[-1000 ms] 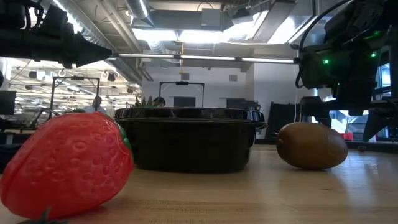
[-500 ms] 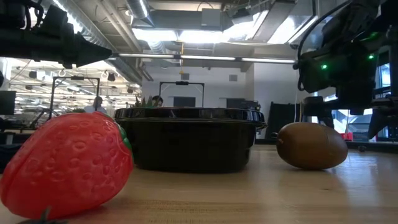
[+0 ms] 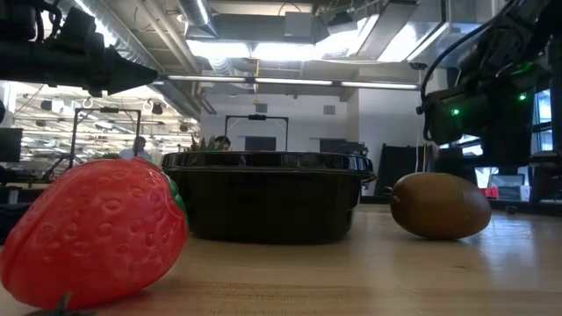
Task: Pick and placing Produce into tupperware
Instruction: Put the blueberry into the black bin
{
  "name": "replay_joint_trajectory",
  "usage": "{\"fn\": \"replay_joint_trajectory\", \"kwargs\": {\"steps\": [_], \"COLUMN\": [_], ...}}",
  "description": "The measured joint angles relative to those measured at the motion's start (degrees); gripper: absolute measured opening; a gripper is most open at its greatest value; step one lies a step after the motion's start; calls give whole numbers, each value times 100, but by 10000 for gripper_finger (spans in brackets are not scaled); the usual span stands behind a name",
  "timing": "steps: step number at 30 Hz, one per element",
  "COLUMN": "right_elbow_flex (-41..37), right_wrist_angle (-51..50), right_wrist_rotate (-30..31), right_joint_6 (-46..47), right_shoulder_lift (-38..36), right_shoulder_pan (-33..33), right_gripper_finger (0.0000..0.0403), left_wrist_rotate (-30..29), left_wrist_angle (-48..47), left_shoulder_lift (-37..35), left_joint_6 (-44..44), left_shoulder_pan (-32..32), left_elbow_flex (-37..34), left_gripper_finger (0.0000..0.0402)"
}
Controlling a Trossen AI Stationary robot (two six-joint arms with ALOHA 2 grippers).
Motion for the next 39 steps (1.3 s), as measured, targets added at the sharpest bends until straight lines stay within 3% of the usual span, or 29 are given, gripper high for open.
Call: {"fn": "replay_joint_trajectory", "kwargs": {"steps": [20, 39], "right_elbow_flex": [-389, -402], "right_wrist_angle": [626, 643], "right_wrist_rotate": [44, 31], "right_joint_6": [-195, -192], "right_shoulder_lift": [-9, 0], "right_shoulder_pan": [-386, -391], "right_gripper_finger": [324, 178], "left_wrist_rotate": [-2, 0], "left_wrist_angle": [-208, -208], "left_shoulder_lift": [-1, 0], "left_joint_6": [1, 2], "left_shoulder_pan": [2, 2], "left_elbow_flex": [0, 2], "left_gripper_finger": [171, 171]}}
